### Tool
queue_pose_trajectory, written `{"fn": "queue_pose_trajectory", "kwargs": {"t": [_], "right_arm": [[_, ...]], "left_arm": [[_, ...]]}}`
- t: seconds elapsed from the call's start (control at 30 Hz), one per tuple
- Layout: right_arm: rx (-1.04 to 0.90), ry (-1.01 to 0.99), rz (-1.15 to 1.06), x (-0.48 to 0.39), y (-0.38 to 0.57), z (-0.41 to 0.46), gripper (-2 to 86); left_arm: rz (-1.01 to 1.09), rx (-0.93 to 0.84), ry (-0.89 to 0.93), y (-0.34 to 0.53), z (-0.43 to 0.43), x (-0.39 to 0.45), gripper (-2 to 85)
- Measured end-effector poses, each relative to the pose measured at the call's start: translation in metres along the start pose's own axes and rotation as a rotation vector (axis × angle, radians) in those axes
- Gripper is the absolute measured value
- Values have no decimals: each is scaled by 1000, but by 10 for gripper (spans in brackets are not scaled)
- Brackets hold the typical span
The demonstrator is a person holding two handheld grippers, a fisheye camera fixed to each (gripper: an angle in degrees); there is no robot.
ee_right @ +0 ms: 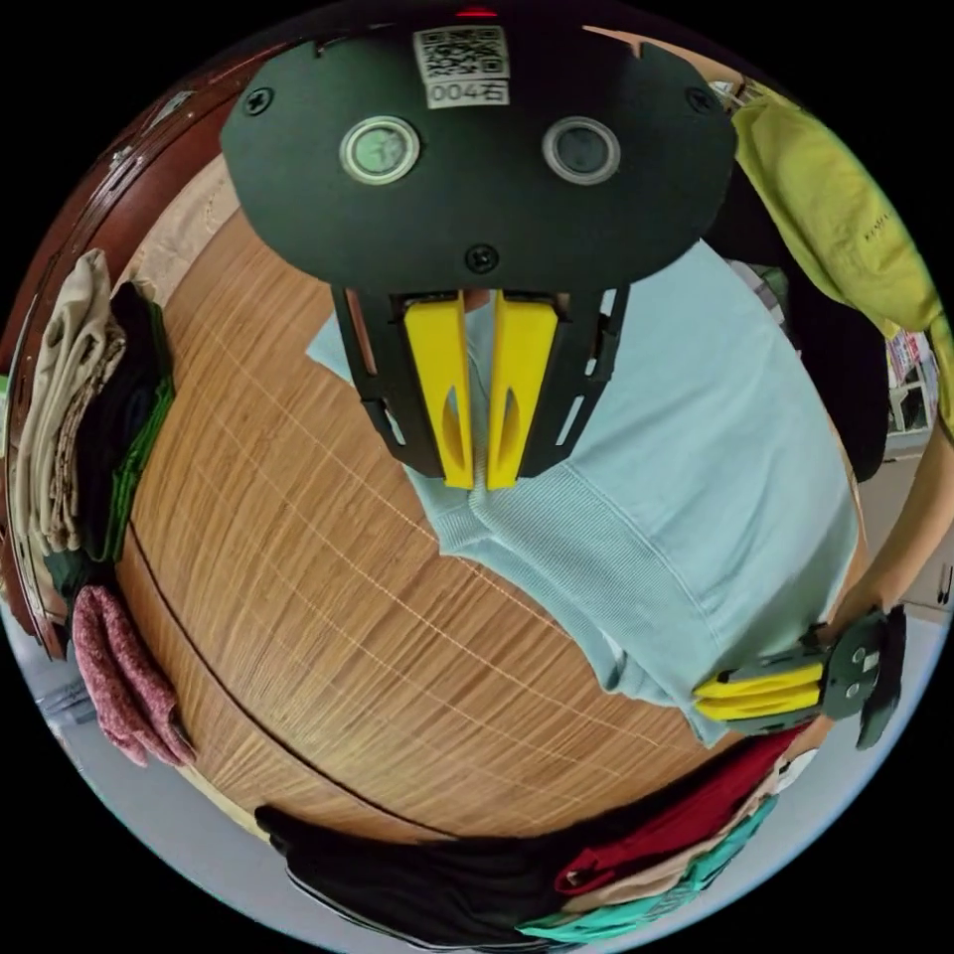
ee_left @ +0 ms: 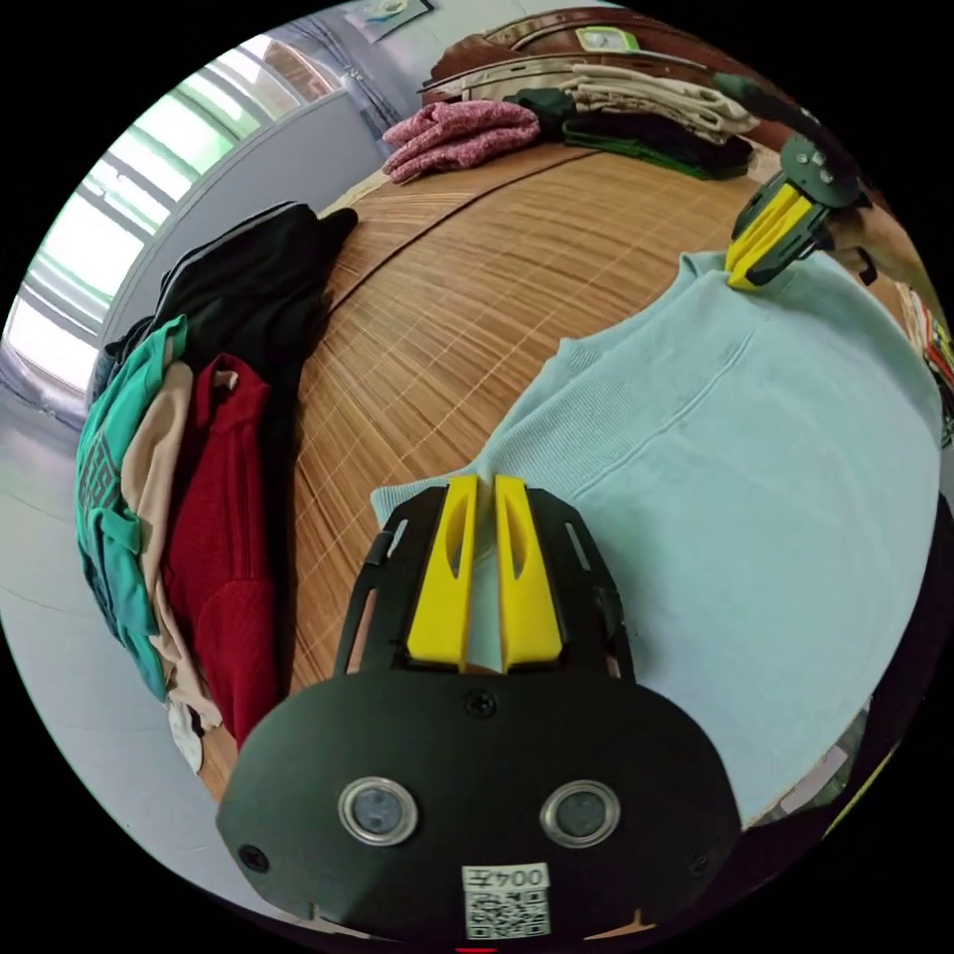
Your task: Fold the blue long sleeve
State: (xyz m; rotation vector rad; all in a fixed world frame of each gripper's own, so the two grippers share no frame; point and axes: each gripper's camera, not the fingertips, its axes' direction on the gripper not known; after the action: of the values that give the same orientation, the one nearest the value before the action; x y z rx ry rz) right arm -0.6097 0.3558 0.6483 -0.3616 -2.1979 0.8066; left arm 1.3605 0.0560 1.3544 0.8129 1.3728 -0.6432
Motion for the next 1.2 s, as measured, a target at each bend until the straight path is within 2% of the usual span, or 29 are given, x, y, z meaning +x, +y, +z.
{"fn": "queue_pose_trajectory", "kwargs": {"t": [0.17,0.27,0.33,0.43,0.7,0.9,0.97,1.07,1.2], "right_arm": [[102,-169,169,50,7,-36,52],[268,-292,379,108,43,-80,43],[332,-359,456,138,68,-98,64],[285,-299,494,160,92,-112,87],[124,-240,466,152,85,-99,114],[81,-111,508,150,62,-119,64],[97,-198,594,165,66,-128,87],[106,-210,660,172,75,-154,121],[167,-197,666,160,102,-213,109]], "left_arm": [[-52,20,-91,5,4,15,13],[-172,43,23,10,-1,-7,15],[-290,71,166,18,-2,-35,19],[-377,78,282,26,0,-58,24],[-325,209,216,44,-40,-51,21],[-182,8,59,39,-2,-22,9],[-211,15,75,36,0,-25,7],[-221,-22,92,25,0,-29,7],[-258,-1,94,31,-26,-47,7]]}}
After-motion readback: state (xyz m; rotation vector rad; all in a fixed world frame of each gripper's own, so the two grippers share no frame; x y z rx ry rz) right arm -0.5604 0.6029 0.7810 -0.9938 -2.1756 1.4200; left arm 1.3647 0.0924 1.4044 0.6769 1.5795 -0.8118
